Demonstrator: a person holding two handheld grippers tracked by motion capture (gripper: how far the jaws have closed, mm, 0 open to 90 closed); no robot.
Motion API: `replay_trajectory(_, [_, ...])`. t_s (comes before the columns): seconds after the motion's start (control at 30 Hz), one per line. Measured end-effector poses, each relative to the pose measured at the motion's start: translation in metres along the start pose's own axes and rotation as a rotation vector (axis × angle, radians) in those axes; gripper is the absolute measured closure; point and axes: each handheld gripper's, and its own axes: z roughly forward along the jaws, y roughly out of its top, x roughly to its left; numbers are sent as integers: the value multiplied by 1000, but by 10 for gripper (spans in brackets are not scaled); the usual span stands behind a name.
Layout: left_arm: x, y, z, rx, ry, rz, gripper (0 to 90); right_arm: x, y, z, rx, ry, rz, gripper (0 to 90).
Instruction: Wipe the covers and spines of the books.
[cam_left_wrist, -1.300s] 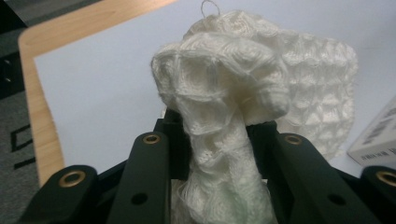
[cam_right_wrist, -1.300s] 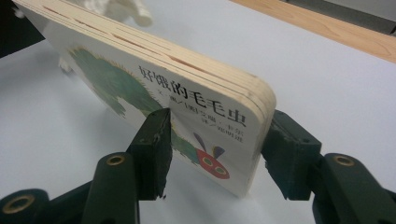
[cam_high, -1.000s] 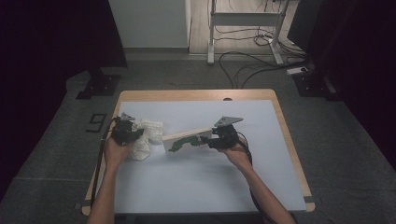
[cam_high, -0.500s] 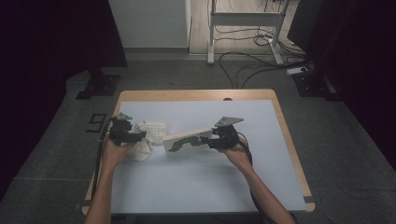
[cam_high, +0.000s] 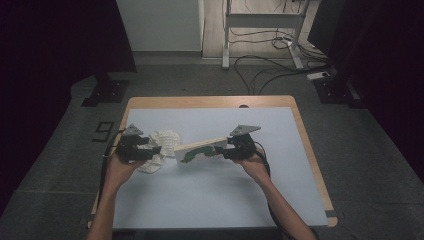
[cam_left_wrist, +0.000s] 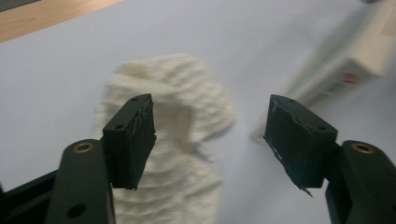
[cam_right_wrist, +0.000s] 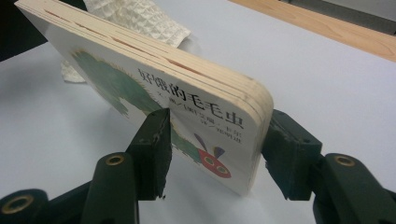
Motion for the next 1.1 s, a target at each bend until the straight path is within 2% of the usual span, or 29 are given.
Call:
replay_trajectory(0.07, [-15, 1, 4, 6, -41, 41, 342, 0, 0, 0, 0, 0, 0, 440])
replay_trajectory(0.23, [-32, 3, 14, -2, -96, 71, 380, 0, 0, -1, 2, 3, -1, 441])
replay_trajectory(0.37, [-39, 4, 24, 6, -102, 77, 431, 0, -1, -2, 2, 5, 0, 442])
replay_trajectory(0.47, [-47, 4, 32, 16, -91, 94, 472, 1, -2, -5, 9, 16, 5, 441])
replay_trajectory(0.7, [-60, 2, 34, 23, -75, 116, 497, 3, -6, -12, 23, 17, 5, 442])
replay_trajectory(0.83, [-65, 0, 33, 25, -75, 116, 489, 4, -9, -17, 23, 31, 18, 443])
replay_trajectory(1.0, [-72, -4, 31, 22, -80, 112, 459, 7, -12, -21, 35, 41, 11, 428])
replay_trajectory(1.1, [-79, -9, 31, 21, -72, 107, 408, 11, -17, -24, 50, 49, 2, 408])
